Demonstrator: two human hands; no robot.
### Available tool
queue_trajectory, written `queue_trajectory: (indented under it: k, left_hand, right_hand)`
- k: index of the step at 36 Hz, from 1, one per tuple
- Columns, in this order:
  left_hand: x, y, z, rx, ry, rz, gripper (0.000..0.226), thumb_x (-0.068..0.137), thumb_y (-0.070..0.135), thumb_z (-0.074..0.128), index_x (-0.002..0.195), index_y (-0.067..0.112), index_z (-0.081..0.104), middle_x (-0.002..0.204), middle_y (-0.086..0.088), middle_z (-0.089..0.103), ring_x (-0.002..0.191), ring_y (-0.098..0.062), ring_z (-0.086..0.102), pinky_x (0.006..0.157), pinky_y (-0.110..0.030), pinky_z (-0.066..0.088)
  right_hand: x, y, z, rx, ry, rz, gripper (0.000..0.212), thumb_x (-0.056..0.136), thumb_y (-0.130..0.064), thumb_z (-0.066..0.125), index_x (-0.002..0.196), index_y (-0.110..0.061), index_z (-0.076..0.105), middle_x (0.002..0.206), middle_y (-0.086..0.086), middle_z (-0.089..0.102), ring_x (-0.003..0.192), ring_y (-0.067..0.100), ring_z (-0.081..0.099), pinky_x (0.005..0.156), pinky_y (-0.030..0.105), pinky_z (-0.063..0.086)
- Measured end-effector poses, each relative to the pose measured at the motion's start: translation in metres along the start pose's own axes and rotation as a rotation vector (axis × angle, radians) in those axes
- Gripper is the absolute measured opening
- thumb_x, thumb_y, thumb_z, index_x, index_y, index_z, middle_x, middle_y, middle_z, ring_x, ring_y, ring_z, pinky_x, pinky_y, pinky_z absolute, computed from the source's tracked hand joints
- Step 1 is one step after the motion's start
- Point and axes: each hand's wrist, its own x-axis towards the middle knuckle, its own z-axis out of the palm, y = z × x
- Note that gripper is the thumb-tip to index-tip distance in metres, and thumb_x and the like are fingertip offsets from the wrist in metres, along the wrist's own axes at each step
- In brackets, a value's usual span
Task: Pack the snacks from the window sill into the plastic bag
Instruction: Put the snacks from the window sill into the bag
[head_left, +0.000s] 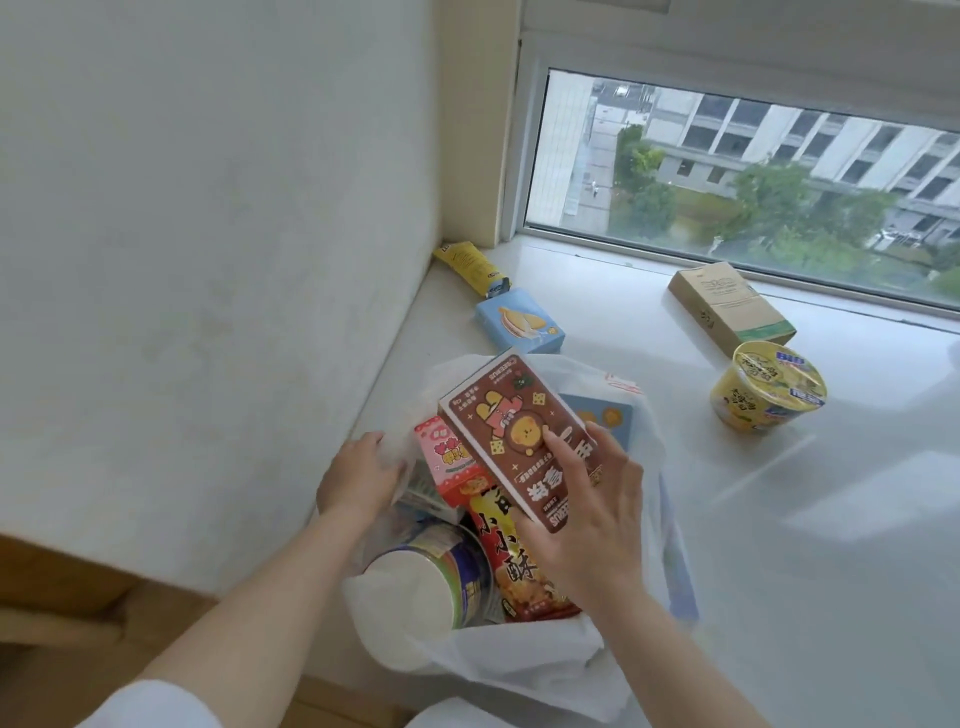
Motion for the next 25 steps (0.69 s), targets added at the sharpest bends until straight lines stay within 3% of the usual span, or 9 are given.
queue_trajectory:
  k: [3,7,11,14,18,22,23,25]
  left_hand:
    - [0.000,-0.004,-0.006,-0.041,0.068,-0.011,0.029,0.097,0.032,0.045,0.111,0.011,0.060,0.116,-0.015,0.062,0.106,-0.034,0.056,0.076,-0.032,0.041]
    - [-0.002,0.017,-0.038,-0.408,0.101,0.076,0.032,0.100,0.028,0.041,0.112,0.005,0.060,0.116,-0.016,0.058,0.110,-0.032,0.053,0.086,-0.033,0.038]
    - [0.002,0.050,-0.080,-0.542,0.147,0.227,0.026,0.100,0.026,0.039,0.089,0.011,0.056,0.093,-0.009,0.060,0.088,-0.025,0.053,0.068,-0.031,0.036]
    - [0.010,0.068,-0.107,-0.498,0.216,0.304,0.032,0.099,0.024,0.042,0.068,0.016,0.049,0.072,-0.001,0.054,0.074,-0.022,0.050,0.056,-0.021,0.033]
    - [0.016,0.077,-0.121,-0.493,0.267,0.395,0.038,0.098,0.022,0.044,0.060,0.018,0.039,0.062,0.002,0.052,0.075,-0.029,0.062,0.054,-0.030,0.032]
    - [0.000,0.096,-0.111,-0.495,0.275,0.490,0.041,0.099,0.019,0.043,0.059,0.022,0.034,0.056,0.006,0.040,0.055,-0.012,0.038,0.051,-0.022,0.028]
    - [-0.003,0.101,-0.108,-0.518,0.272,0.502,0.041,0.099,0.019,0.043,0.060,0.022,0.033,0.057,0.006,0.038,0.054,-0.010,0.035,0.049,-0.018,0.027]
    - [-0.004,0.109,-0.103,-0.570,0.255,0.513,0.039,0.099,0.018,0.042,0.061,0.021,0.032,0.060,0.005,0.036,0.055,-0.009,0.032,0.048,-0.016,0.029]
  right_hand:
    - [-0.006,-0.004,0.008,-0.037,-0.011,-0.063,0.072,0.062,-0.053,0.063,0.128,-0.032,0.042,0.136,0.005,0.036,0.123,0.026,0.035,0.099,0.045,0.037]
    - [-0.011,-0.001,0.017,-0.099,-0.049,-0.175,0.072,0.056,-0.048,0.069,0.122,-0.032,0.048,0.135,0.004,0.037,0.120,0.029,0.038,0.096,0.047,0.037]
    - [-0.014,-0.005,0.022,-0.167,-0.113,-0.305,0.071,0.053,-0.050,0.070,0.120,-0.036,0.052,0.133,0.003,0.040,0.118,0.031,0.039,0.098,0.046,0.033]
    - [-0.012,-0.011,0.025,-0.232,-0.211,-0.353,0.064,0.058,-0.059,0.062,0.119,-0.040,0.051,0.134,0.001,0.041,0.119,0.031,0.039,0.100,0.048,0.029]
    - [-0.012,-0.018,0.033,-0.299,-0.357,-0.351,0.061,0.059,-0.065,0.056,0.117,-0.045,0.053,0.133,-0.002,0.045,0.117,0.032,0.042,0.097,0.051,0.029]
    - [-0.002,-0.018,0.037,-0.332,-0.457,-0.334,0.046,0.083,-0.066,0.032,0.121,-0.051,0.052,0.139,-0.006,0.046,0.120,0.031,0.040,0.096,0.053,0.046]
    - [0.004,-0.018,0.036,-0.310,-0.499,-0.334,0.045,0.089,-0.063,0.023,0.124,-0.051,0.049,0.144,-0.007,0.040,0.124,0.030,0.033,0.100,0.052,0.043]
    - [0.012,-0.013,0.030,-0.138,-0.546,-0.264,0.052,0.091,-0.062,0.013,0.131,-0.049,0.044,0.151,-0.011,0.023,0.134,0.023,0.016,0.113,0.048,0.024]
